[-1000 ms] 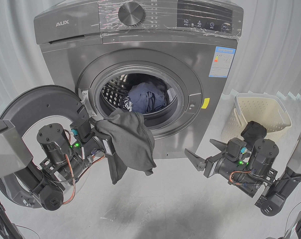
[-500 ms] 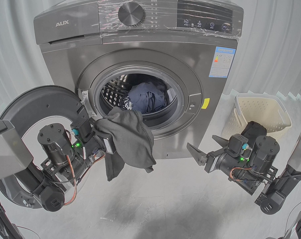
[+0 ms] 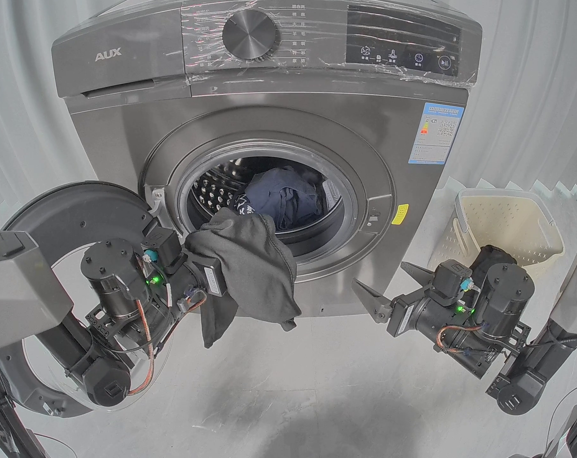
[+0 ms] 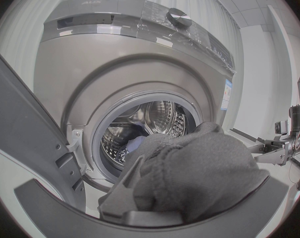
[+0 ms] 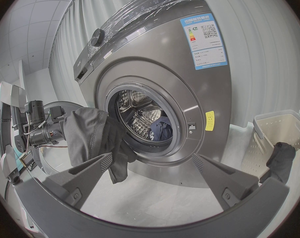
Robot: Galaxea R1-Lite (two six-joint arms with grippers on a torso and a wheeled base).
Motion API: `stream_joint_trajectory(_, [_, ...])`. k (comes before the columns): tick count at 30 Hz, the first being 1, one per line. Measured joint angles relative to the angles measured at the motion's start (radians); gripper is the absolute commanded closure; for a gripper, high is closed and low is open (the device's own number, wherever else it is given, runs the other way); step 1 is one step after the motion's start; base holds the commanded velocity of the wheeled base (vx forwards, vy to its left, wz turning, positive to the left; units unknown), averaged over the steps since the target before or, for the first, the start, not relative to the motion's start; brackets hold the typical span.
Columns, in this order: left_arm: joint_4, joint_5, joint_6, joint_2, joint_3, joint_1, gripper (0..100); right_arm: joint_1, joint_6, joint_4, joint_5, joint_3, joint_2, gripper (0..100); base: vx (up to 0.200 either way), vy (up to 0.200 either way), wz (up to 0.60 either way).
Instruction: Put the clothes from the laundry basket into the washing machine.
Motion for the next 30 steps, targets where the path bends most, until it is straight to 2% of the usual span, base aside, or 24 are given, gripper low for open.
stream_joint_trajectory(6, [0.000, 0.003, 0.000, 0.017, -0.004, -0.012, 100, 0.013, 0.000, 0.000, 0.000, -0.001, 0.000, 0, 0.000, 0.000, 0.00])
stream_joint_trajectory(14, [-0.001, 0.003, -0.003, 0.024, -0.002, -0.017, 100, 0.022, 0.005, 0.000, -0.001, 0.000, 0.001, 0, 0.200, 0.000, 0.00])
stream_joint_trajectory(18, [-0.001, 0.004, -0.003, 0.026, -0.004, -0.017, 100, 0.034, 0.010, 0.000, -0.017, 0.000, 0.001, 0, 0.200, 0.000, 0.00])
stream_joint_trajectory(22, [-0.001, 0.004, -0.003, 0.027, -0.008, -0.018, 100, 0.049, 0.015, 0.000, -0.023, 0.001, 0.000, 0, 0.000, 0.000, 0.00])
stream_joint_trajectory(25, [-0.002, 0.004, -0.023, 0.026, -0.008, -0.029, 100, 0.066, 0.015, 0.000, -0.022, 0.005, -0.003, 0, 0.000, 0.000, 0.00])
stream_joint_trajectory(27, [-0.002, 0.002, -0.048, 0.024, -0.008, -0.039, 100, 0.078, 0.015, 0.000, -0.022, 0.008, -0.007, 0, 0.000, 0.000, 0.00])
stream_joint_trajectory(30, [-0.001, 0.000, -0.055, 0.021, -0.001, -0.045, 100, 0.102, 0.011, 0.001, -0.020, 0.022, -0.017, 0, 0.000, 0.000, 0.00])
